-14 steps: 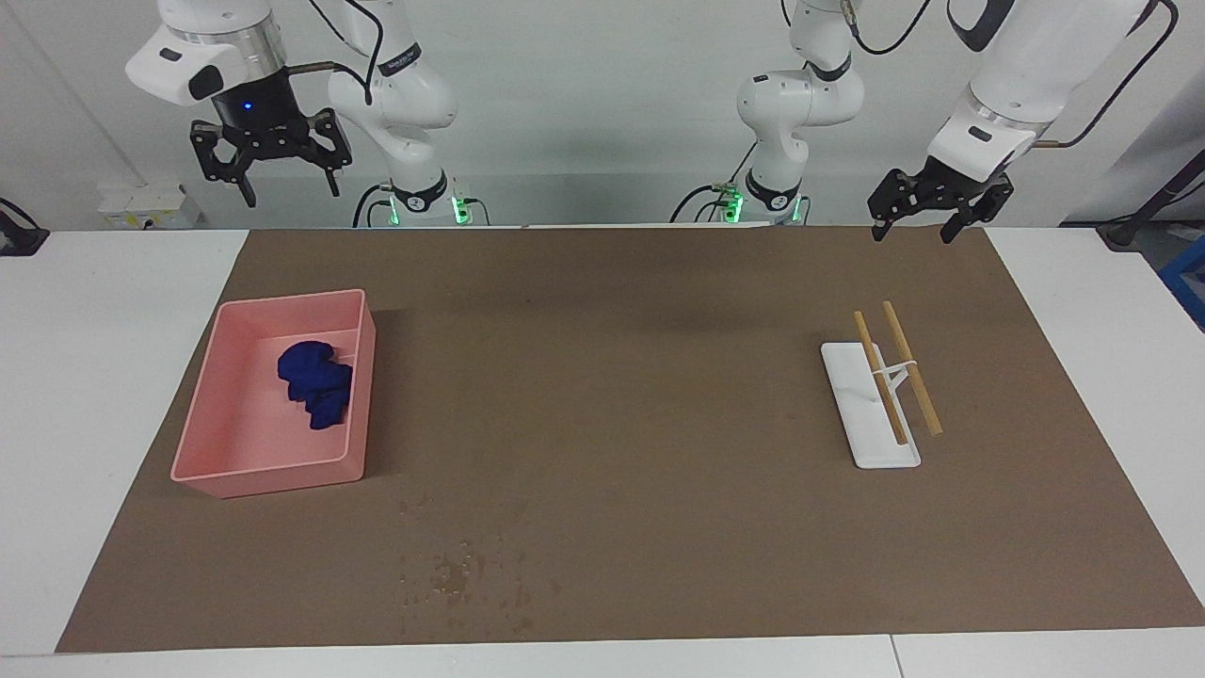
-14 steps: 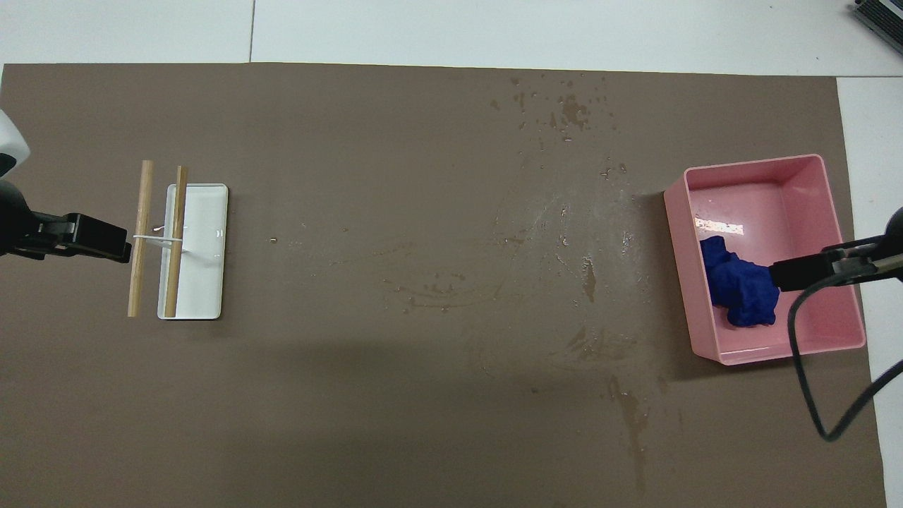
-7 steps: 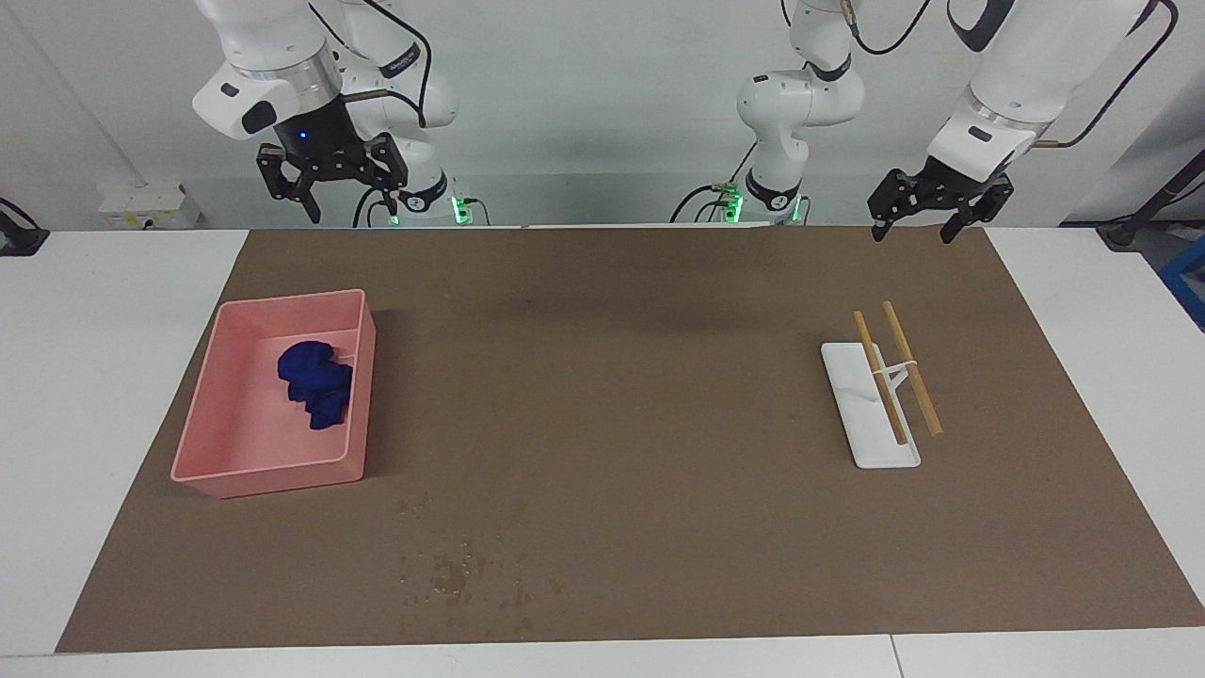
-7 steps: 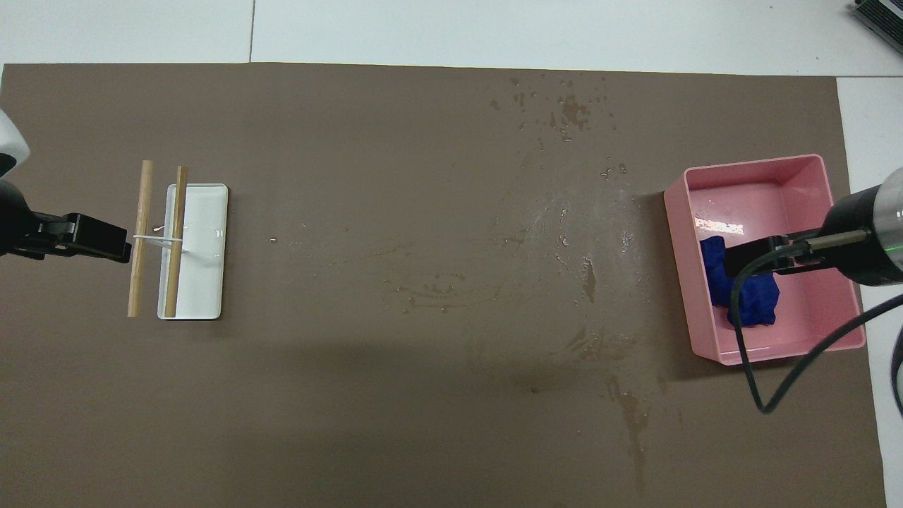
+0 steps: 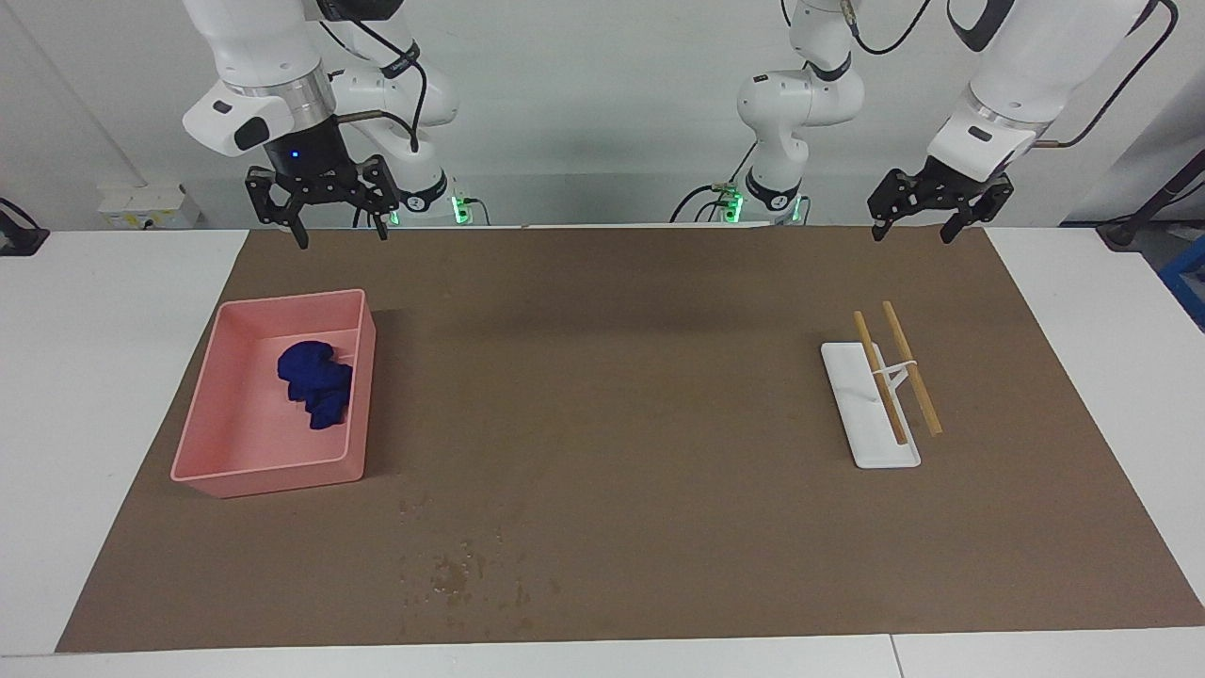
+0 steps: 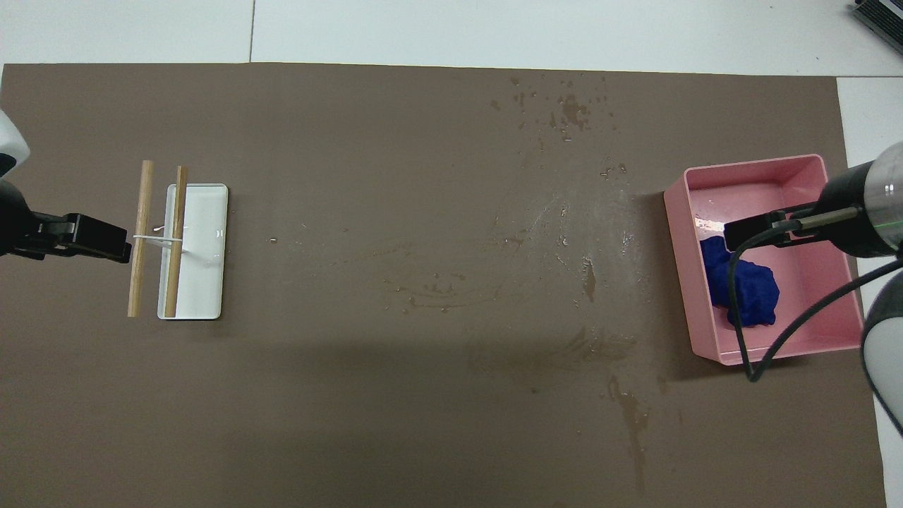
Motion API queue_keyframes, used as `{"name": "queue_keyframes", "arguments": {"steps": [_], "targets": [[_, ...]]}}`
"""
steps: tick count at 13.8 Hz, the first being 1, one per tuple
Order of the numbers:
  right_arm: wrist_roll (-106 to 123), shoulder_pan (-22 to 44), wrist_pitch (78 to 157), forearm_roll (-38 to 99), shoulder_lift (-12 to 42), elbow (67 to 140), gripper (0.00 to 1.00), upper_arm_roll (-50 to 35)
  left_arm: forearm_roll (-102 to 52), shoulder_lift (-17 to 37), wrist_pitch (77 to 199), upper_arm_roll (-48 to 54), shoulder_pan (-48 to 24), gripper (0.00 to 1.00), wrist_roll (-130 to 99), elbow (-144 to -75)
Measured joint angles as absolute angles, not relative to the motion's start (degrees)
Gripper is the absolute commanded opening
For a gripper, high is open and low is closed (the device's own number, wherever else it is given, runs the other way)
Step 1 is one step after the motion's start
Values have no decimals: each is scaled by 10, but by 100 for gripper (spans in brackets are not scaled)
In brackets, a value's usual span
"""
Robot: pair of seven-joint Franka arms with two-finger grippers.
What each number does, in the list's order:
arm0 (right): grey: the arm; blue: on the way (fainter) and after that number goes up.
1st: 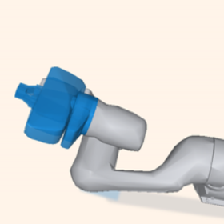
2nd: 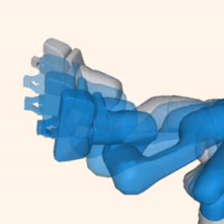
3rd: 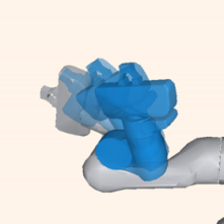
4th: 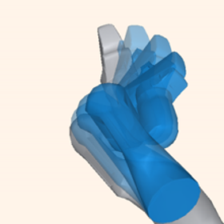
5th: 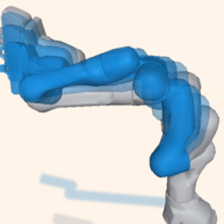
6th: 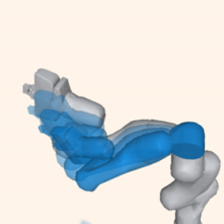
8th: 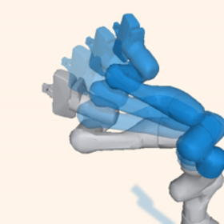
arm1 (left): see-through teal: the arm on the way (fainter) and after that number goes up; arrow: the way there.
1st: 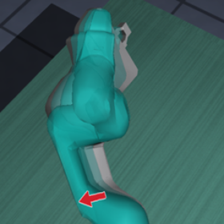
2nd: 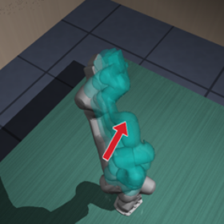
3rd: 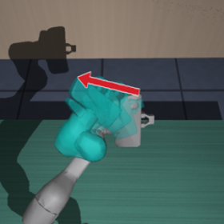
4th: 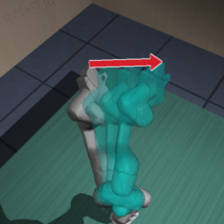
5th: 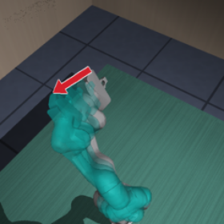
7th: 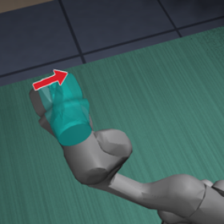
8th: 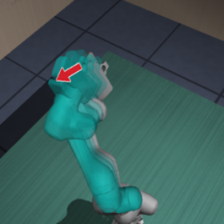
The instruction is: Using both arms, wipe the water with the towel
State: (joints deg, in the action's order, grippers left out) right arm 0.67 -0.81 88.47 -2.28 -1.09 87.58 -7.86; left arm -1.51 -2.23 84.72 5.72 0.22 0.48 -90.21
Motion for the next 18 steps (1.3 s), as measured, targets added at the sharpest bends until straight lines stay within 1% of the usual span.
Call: {"name": "queue_keyframes", "arguments": {"steps": [1, 3, 6, 8, 11, 14, 18], "targets": [[9, -2, 875, -31, 5, 855, 100, -69, -15, -22, 847, 57, 2, 100, 5, -902], [14, 0, 870, -35, 27, 837, 100, -60, -15, -22, 847, 57, 2, 100, 5, -902], [15, 7, 857, -6, 45, 818, 100, -39, -15, -22, 847, 57, 2, 100, 5, -902], [19, 16, 852, 17, 45, 818, 100, -24, -15, -22, 847, 57, 2, 100, 5, -902], [18, 37, 847, 18, 45, 818, 100, -23, -15, -22, 847, 57, 2, 100, 5, -902], [16, 37, 831, 18, 45, 821, 100, -10, -15, -22, 847, 57, 2, 100, 5, -902], [16, 39, 826, 18, 31, 857, 100, 0, -15, -22, 847, 57, 2, 100, 5, -902]]}}
